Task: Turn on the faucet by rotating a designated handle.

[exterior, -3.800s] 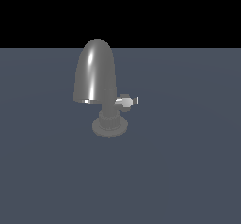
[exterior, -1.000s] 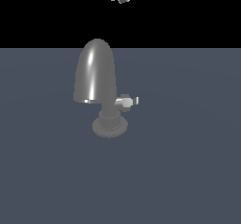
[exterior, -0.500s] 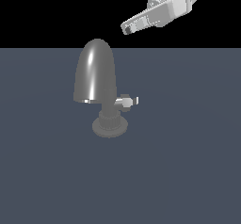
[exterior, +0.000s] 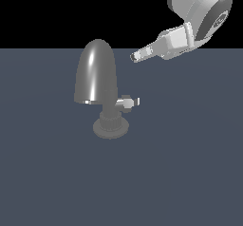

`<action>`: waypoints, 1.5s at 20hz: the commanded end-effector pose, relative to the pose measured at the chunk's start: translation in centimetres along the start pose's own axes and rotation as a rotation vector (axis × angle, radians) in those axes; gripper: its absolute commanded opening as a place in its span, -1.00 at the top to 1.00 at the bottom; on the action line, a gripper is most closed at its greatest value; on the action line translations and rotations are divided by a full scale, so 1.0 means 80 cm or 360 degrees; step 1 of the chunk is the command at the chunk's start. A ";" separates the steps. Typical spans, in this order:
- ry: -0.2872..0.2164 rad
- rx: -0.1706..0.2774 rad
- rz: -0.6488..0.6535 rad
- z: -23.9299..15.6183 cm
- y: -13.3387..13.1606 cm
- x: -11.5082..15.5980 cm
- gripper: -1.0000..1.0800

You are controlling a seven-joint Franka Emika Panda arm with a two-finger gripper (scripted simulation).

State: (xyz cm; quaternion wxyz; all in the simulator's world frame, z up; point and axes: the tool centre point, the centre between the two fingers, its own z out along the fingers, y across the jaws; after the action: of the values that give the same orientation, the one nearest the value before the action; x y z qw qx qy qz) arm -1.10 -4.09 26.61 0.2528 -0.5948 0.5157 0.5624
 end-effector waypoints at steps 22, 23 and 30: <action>-0.0528 0.0238 0.0471 0.033 -0.010 0.109 1.00; -0.0528 0.0238 0.0471 0.033 -0.010 0.109 1.00; -0.0528 0.0238 0.0471 0.046 0.009 0.138 1.00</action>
State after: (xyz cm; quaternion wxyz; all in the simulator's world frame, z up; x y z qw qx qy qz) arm -4.50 -4.65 16.16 0.2923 -0.3920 0.5888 0.6436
